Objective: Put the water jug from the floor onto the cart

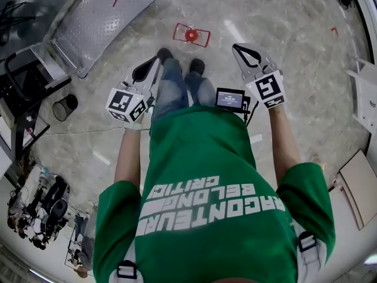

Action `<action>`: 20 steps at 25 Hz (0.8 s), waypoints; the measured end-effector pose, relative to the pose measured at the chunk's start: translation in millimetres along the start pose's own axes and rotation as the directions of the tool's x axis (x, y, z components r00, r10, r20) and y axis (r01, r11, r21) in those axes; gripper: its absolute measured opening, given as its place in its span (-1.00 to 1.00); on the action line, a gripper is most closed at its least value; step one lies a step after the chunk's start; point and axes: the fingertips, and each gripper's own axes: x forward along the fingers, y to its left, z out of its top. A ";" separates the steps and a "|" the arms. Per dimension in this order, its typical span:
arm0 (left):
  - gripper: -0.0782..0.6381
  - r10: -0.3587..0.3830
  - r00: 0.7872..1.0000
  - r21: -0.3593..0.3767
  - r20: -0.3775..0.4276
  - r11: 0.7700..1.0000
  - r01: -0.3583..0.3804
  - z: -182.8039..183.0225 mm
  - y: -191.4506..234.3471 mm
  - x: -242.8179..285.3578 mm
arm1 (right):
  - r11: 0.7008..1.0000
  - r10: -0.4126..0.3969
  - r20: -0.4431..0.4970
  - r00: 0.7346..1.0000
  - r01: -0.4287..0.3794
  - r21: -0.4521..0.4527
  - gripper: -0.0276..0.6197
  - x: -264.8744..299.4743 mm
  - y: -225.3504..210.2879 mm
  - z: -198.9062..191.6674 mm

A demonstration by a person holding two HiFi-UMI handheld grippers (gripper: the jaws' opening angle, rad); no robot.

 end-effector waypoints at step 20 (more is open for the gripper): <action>-0.73 -0.094 0.995 -0.114 -0.037 0.990 0.089 -51.4 47.4 75.5 | 0.938 -0.033 -0.094 0.995 0.063 0.340 -0.94 96.8 -11.7 -87.0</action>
